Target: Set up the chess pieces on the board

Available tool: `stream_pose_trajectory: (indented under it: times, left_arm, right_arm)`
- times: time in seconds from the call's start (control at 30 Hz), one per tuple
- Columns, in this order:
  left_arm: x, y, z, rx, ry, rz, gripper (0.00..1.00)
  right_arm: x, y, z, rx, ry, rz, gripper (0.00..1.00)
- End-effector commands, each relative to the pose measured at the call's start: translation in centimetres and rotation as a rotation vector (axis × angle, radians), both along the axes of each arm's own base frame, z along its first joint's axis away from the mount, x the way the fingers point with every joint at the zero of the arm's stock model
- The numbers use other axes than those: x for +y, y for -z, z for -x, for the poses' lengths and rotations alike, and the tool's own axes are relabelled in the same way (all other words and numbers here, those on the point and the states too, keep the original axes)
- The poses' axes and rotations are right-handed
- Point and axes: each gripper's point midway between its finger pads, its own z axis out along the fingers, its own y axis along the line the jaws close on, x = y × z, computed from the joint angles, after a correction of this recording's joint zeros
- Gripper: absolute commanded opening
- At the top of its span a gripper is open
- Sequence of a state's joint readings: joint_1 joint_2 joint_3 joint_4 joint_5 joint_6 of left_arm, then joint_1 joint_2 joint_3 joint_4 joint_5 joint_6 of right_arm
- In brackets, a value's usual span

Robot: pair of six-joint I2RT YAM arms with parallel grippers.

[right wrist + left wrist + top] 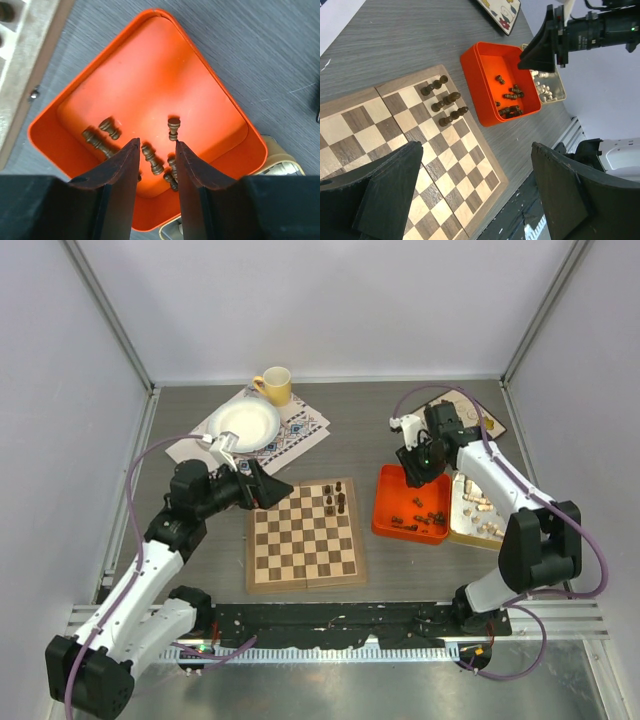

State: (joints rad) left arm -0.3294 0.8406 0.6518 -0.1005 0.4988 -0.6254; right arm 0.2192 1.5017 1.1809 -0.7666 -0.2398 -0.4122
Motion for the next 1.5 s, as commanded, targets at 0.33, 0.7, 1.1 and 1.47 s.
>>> stream_pose_trajectory:
  times: [0.33,0.7,1.1,1.47]
  left_arm:
    - [-0.3,0.1,0.4,-0.033,0.017,0.030,0.93]
    - [-0.1,0.4,0.8,-0.034,0.013,0.030,0.93]
    - [-0.6,-0.5,1.4,-0.070,0.066,0.033,0.93]
    - [-6.3,-2.3,2.3,-0.225,0.188,-0.051,0.84]
  right_arm:
    - [-1.9,6.2,-0.9,0.105,0.055,0.148,0.40]
    - [-2.0,8.5,-1.1,0.152,0.049,0.190,0.40]
    - [-1.7,9.1,-0.4,0.187,0.044,0.180,0.23]
    - [1.0,-1.3,-2.0,0.046,0.111,-0.199,0.11]
